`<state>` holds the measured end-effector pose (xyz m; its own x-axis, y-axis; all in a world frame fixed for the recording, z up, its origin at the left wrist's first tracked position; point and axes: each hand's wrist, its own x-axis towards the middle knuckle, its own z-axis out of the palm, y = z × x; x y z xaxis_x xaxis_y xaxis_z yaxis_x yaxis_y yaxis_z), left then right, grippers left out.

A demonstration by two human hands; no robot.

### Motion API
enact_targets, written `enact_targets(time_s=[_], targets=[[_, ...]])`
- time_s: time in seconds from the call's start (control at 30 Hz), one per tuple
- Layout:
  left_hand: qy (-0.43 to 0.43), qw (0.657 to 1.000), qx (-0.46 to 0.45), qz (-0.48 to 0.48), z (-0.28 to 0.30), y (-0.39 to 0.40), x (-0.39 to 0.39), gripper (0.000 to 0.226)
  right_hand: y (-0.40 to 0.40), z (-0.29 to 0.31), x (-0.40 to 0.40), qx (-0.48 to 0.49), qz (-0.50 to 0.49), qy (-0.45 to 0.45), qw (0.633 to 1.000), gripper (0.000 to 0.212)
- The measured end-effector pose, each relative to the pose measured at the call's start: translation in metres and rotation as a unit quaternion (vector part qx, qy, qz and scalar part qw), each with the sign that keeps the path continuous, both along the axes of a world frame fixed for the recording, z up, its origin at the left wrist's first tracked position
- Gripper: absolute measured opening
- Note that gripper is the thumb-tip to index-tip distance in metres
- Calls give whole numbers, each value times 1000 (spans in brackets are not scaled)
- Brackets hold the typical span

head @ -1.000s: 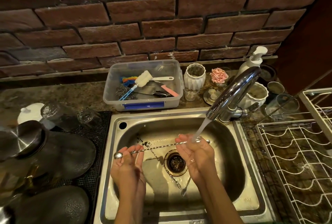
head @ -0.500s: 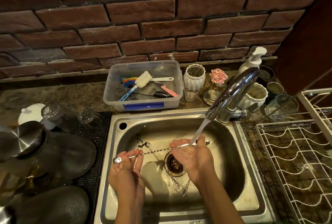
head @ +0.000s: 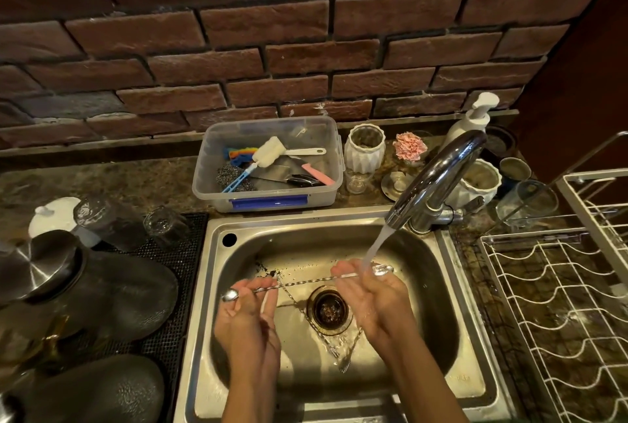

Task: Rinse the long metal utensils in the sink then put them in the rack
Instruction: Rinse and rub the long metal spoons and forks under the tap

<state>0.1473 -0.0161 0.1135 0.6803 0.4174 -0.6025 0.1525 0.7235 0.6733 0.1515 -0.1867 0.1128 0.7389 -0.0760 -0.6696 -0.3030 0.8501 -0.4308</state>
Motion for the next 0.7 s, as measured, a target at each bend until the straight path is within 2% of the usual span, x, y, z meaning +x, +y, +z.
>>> enact_targets(time_s=[0.07,0.17,0.37,0.5,0.7], targets=[[10,999,-7,-40,-2,-22,-1,10,-5,0,-4,-5,-4,-4,1000,19],[12,997,-27,-75,-4,-50,0,11,-20,-1,-14,-10,-1,-4,1000,26],[3,989,-103,-110,-1,-83,7,14,-64,-6,-37,-16,-98,8,995,42],[3,977,-122,-174,3,-118,-5,16,-74,-9,-45,-26,-100,1,995,34],[0,980,-111,-166,-4,-114,4,22,-108,-2,-54,-61,-161,1,985,31]])
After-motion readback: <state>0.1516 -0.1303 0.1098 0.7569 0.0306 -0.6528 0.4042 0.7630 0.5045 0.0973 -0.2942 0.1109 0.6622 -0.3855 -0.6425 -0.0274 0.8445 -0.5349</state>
